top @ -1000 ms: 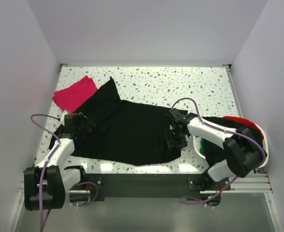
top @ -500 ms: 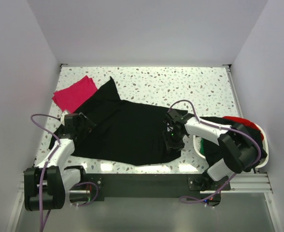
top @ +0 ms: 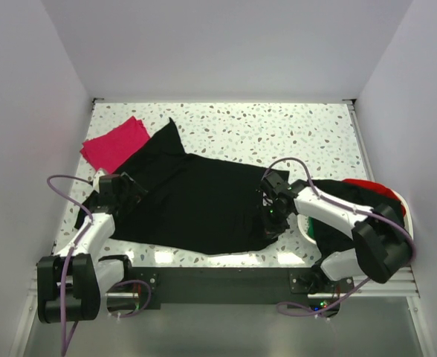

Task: Fold and stack the t-shirts
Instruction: Fold the tshirt

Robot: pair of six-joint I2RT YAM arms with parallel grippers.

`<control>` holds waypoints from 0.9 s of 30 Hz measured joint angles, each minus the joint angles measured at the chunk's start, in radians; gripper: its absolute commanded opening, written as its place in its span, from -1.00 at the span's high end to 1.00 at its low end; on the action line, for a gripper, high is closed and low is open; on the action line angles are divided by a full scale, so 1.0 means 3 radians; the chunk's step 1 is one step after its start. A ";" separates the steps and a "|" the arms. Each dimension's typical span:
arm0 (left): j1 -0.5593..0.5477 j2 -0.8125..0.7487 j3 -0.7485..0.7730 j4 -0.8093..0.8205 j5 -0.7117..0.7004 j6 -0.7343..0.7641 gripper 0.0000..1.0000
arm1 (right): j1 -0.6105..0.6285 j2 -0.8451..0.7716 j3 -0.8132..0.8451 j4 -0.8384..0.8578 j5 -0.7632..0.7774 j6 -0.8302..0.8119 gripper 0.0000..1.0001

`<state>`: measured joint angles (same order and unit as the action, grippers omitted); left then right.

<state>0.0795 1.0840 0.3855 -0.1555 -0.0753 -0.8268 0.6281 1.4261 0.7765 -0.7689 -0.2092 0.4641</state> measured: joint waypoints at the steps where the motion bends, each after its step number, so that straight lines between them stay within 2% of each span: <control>1: 0.0003 0.0009 0.0000 0.0015 0.0000 0.0000 -1.00 | 0.0000 -0.0097 -0.0028 -0.0020 0.0019 0.0027 0.88; 5: 0.0011 0.0036 0.0000 0.0065 0.0003 0.0000 -1.00 | 0.0000 -0.0407 -0.0170 -0.0094 0.0060 0.0118 0.79; 8: 0.0011 0.0047 0.0000 0.0086 0.0003 0.0000 -1.00 | 0.0000 -0.0544 -0.0284 -0.0178 0.0102 0.0181 0.64; 11: 0.0011 0.0066 0.0000 0.0111 0.0003 0.0001 -1.00 | 0.0000 -0.0670 -0.0380 -0.0280 0.0116 0.0267 0.46; 13: 0.0011 0.0069 0.0000 0.0118 0.0003 0.0003 -1.00 | 0.0000 -0.0752 -0.0417 -0.0364 0.0114 0.0320 0.24; 16: 0.0011 0.0069 -0.0001 0.0120 0.0011 0.0003 -1.00 | 0.0000 -0.0856 -0.0417 -0.0455 0.0113 0.0393 0.06; 22: 0.0018 0.0022 -0.0045 0.0154 0.0037 0.0003 -1.00 | 0.0000 -0.0874 -0.0276 -0.0449 0.0145 0.0510 -0.02; 27: 0.0018 0.0015 -0.0052 0.0165 0.0039 0.0003 -1.00 | 0.0000 -0.0604 -0.0193 -0.0187 0.0167 0.0524 -0.08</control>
<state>0.0849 1.0885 0.3698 -0.1059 -0.0635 -0.8261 0.6281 1.2449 0.7185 -0.8249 -0.1593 0.6212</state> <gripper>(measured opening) 0.997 0.531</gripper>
